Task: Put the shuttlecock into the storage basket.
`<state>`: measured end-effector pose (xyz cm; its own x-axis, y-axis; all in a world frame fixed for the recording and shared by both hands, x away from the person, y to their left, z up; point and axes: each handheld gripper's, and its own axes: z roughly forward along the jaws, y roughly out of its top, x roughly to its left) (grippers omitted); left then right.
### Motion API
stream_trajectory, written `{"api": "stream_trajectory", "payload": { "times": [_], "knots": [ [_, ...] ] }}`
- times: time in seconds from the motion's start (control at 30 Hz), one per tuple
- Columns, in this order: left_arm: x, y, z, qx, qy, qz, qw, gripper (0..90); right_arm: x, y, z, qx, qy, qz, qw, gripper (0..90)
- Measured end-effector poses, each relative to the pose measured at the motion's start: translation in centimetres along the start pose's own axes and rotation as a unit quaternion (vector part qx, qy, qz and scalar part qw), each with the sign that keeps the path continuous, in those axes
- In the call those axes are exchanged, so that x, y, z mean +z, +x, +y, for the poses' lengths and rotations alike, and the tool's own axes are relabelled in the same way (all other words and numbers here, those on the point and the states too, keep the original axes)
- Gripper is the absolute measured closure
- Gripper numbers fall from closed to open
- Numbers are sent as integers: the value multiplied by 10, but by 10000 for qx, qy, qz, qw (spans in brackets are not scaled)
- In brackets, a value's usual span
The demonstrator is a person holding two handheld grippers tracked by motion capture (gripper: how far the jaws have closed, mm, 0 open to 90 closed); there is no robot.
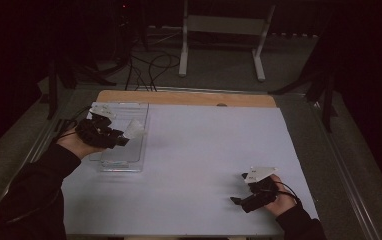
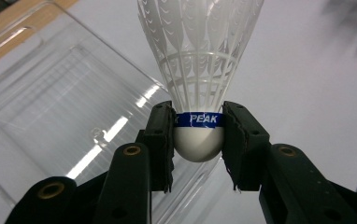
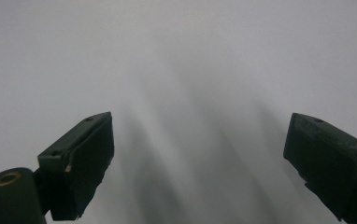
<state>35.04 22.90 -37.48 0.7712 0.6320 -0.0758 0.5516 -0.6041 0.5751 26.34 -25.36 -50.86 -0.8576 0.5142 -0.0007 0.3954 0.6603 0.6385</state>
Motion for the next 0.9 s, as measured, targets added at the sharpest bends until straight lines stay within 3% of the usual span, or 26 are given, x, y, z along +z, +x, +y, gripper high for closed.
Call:
{"api": "stream_trajectory", "payload": {
  "times": [0.53, 0.9],
  "knots": [
    [-16, 16, -13, -410, -50, 252, 9988, 658, -4, 4, -3, 25, -45, -20, 10000, 87],
    [-14, 19, -22, -488, -47, 299, 9983, 658, -3, 6, -5, 38, -74, -15, 10000, 87]
  ]
}}
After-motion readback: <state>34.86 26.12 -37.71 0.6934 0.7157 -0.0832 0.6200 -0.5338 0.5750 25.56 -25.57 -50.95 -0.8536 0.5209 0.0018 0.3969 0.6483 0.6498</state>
